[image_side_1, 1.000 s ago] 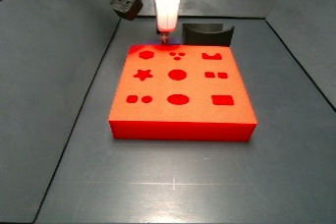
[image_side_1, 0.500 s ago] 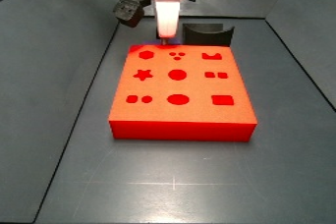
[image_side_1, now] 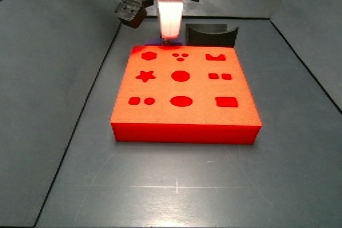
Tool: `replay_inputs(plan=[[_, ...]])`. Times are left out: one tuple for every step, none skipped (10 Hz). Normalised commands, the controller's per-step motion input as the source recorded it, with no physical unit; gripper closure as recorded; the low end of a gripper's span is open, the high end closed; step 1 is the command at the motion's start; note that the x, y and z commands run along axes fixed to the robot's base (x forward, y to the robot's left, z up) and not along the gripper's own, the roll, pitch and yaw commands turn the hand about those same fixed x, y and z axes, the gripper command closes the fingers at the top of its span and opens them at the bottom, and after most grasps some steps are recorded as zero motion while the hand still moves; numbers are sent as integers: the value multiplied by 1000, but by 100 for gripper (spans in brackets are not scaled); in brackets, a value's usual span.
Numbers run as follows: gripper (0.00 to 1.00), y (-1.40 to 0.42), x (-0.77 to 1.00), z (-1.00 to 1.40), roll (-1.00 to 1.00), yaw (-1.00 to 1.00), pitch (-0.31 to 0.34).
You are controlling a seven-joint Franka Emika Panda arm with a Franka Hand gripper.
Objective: Pick up the rectangle object. Move up. Place the rectangle object on the fixture. Regrasp the rectangle object. Move to above the board. Insert the rectangle object.
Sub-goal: Pick up the rectangle object, then move up.
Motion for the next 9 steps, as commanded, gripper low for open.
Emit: replay_inputs(plan=[[100, 0, 0, 0, 0, 0, 0], [100, 0, 0, 0, 0, 0, 0], [100, 0, 0, 0, 0, 0, 0], [100, 0, 0, 0, 0, 0, 0], [100, 0, 0, 0, 0, 0, 0], [100, 0, 0, 0, 0, 0, 0], [100, 0, 0, 0, 0, 0, 0], [100, 0, 0, 0, 0, 0, 0], [100, 0, 0, 833, 0, 0, 0]])
